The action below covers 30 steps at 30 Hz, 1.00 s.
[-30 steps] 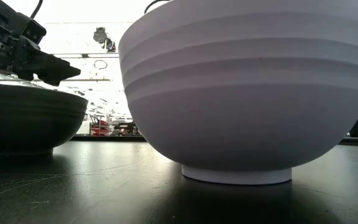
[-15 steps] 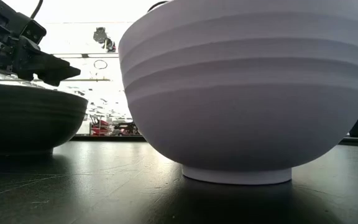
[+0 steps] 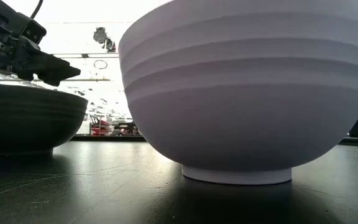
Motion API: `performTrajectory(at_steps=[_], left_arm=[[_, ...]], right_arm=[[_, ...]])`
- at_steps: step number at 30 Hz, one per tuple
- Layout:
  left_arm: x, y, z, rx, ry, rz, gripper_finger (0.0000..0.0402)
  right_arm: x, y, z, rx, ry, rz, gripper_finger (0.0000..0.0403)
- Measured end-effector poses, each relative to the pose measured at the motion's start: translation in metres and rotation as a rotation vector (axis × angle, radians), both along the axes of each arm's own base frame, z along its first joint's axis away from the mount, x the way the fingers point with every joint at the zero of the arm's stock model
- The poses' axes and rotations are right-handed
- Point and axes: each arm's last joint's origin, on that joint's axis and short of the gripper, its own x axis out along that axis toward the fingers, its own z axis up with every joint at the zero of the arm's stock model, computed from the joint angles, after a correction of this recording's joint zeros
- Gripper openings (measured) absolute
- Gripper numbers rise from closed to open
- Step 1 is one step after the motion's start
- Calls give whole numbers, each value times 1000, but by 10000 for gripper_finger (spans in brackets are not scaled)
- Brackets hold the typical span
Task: Nest bowls inside each other
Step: Stack the top black bowl on top of the top pink bowl
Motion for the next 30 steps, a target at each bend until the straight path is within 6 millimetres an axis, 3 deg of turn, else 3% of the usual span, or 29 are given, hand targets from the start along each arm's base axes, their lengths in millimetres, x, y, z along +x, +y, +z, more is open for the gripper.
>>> performTrajectory(at_steps=[23, 30], left_arm=[[0, 0, 0, 0, 0, 0, 202], [0, 0, 0, 1, 0, -1, 202]], right_arm=[[3, -7, 0, 27, -42, -29, 1], [1, -8, 1, 126, -52, -23, 1]])
